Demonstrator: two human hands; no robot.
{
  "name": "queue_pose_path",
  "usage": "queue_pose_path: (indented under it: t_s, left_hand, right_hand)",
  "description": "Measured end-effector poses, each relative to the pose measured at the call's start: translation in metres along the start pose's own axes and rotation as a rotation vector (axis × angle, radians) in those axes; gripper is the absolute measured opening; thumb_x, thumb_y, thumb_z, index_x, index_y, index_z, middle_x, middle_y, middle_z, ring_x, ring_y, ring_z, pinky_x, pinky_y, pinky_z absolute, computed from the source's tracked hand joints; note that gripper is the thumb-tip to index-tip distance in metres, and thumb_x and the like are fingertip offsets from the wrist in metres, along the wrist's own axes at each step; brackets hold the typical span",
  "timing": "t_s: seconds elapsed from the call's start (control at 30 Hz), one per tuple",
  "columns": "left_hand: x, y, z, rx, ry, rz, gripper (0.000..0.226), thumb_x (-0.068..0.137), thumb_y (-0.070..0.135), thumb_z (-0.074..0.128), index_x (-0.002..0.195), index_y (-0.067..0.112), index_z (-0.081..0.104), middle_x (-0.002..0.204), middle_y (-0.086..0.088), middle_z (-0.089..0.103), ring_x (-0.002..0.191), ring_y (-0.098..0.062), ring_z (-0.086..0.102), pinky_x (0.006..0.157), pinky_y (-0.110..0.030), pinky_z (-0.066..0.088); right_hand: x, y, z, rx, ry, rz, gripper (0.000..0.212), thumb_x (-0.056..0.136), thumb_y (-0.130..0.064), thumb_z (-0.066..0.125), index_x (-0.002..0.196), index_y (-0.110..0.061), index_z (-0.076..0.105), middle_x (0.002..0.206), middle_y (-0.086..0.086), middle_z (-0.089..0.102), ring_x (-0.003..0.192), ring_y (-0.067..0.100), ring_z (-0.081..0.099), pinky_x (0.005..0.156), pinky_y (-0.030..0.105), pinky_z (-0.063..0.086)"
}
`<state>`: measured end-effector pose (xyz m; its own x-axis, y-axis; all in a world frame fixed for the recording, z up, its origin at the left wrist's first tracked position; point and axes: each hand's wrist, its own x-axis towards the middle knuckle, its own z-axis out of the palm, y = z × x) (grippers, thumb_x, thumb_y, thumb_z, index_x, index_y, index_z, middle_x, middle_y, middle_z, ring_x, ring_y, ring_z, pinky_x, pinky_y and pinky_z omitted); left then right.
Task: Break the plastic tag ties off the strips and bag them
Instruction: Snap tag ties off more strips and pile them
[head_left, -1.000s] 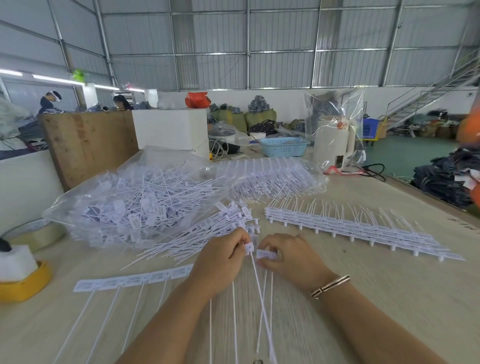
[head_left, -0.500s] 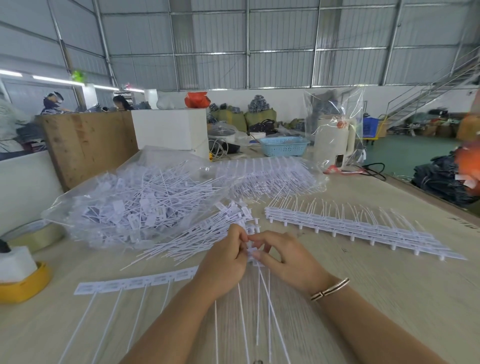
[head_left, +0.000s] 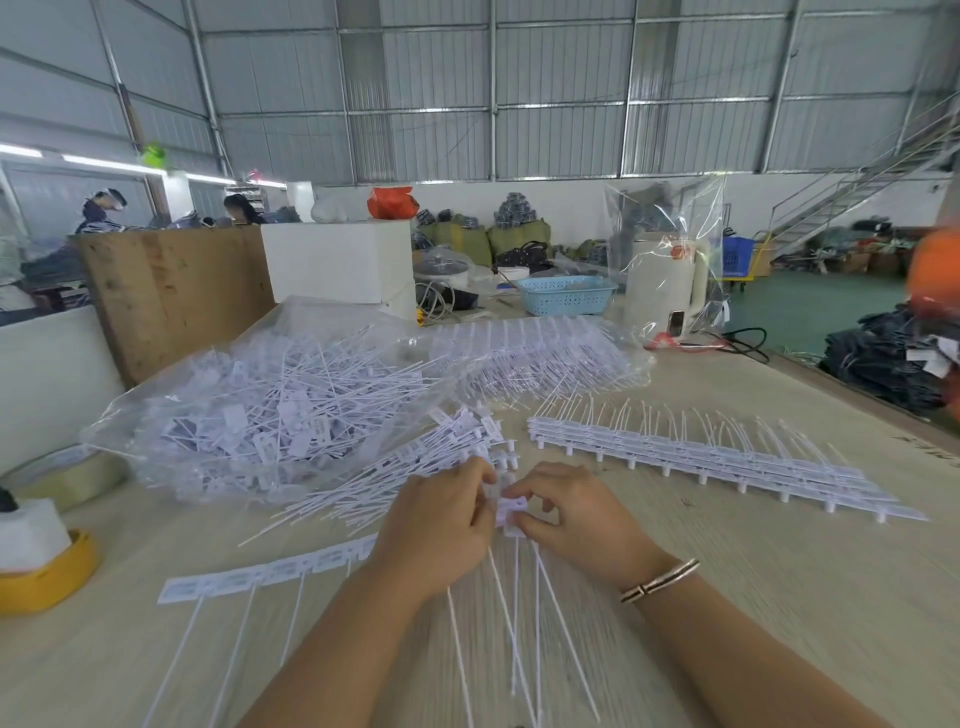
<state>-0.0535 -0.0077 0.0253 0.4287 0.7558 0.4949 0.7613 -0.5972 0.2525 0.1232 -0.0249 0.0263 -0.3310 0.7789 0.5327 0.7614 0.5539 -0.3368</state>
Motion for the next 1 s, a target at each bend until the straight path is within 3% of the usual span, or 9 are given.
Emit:
queue_pose_path:
  t_s: [0.13, 0.27, 0.47, 0.57, 0.77, 1.0]
  left_hand:
    - [-0.002, -0.007, 0.005, -0.080, -0.127, -0.145, 0.024, 0.095, 0.039, 0.040, 0.076, 0.029, 0.050, 0.063, 0.008, 0.054, 0.058, -0.010, 0.050, 0.054, -0.027, 0.033]
    - [-0.001, -0.009, 0.015, -0.188, -0.111, -0.218, 0.033, 0.094, 0.042, 0.043, 0.064, 0.029, 0.045, 0.054, 0.007, 0.047, 0.051, -0.008, 0.044, 0.052, -0.027, 0.031]
    - [-0.003, -0.006, 0.025, -0.220, -0.079, -0.254, 0.031, 0.094, 0.041, 0.045, 0.068, 0.024, 0.047, 0.059, 0.006, 0.048, 0.054, -0.009, 0.043, 0.054, -0.029, 0.032]
    - [-0.003, -0.006, 0.027, -0.232, -0.071, -0.258, 0.026, 0.094, 0.042, 0.045, 0.073, 0.026, 0.049, 0.060, 0.008, 0.048, 0.056, -0.007, 0.044, 0.054, -0.027, 0.032]
    - [-0.004, -0.011, 0.027, -0.363, -0.073, -0.226, 0.015, 0.093, 0.040, 0.050, 0.082, 0.030, 0.051, 0.067, 0.013, 0.054, 0.061, 0.001, 0.047, 0.060, -0.025, 0.037]
    - [-0.005, -0.007, 0.024, -0.354, -0.022, -0.112, 0.012, 0.094, 0.033, 0.051, 0.084, 0.028, 0.048, 0.072, 0.002, 0.059, 0.065, -0.015, 0.054, 0.064, -0.035, 0.044]
  right_hand:
    - [-0.001, 0.006, -0.005, -0.012, 0.035, 0.016, 0.018, 0.083, -0.025, 0.065, 0.100, -0.019, 0.068, 0.089, -0.009, 0.059, 0.072, -0.001, 0.042, 0.075, 0.026, 0.040]
    - [-0.003, 0.007, -0.002, 0.009, -0.016, 0.015, 0.023, 0.080, -0.026, 0.067, 0.103, -0.021, 0.066, 0.095, -0.008, 0.060, 0.080, 0.001, 0.048, 0.079, 0.029, 0.042]
    - [0.001, 0.006, 0.006, -0.132, -0.096, 0.052, 0.027, 0.079, -0.038, 0.064, 0.101, -0.025, 0.057, 0.098, -0.010, 0.056, 0.086, 0.007, 0.055, 0.081, 0.027, 0.036]
    - [0.002, 0.007, 0.007, -0.217, -0.085, 0.028, 0.025, 0.083, -0.042, 0.060, 0.102, -0.025, 0.059, 0.100, -0.011, 0.057, 0.088, 0.009, 0.056, 0.077, 0.025, 0.030]
    - [0.002, 0.010, 0.004, -0.299, -0.094, 0.002, 0.025, 0.089, -0.042, 0.051, 0.107, -0.028, 0.062, 0.107, -0.014, 0.060, 0.101, 0.008, 0.055, 0.085, 0.027, 0.028]
    - [0.001, 0.010, 0.004, -0.399, -0.129, -0.037, 0.032, 0.097, -0.044, 0.032, 0.107, -0.030, 0.059, 0.105, -0.013, 0.060, 0.099, 0.007, 0.055, 0.086, 0.028, 0.027]
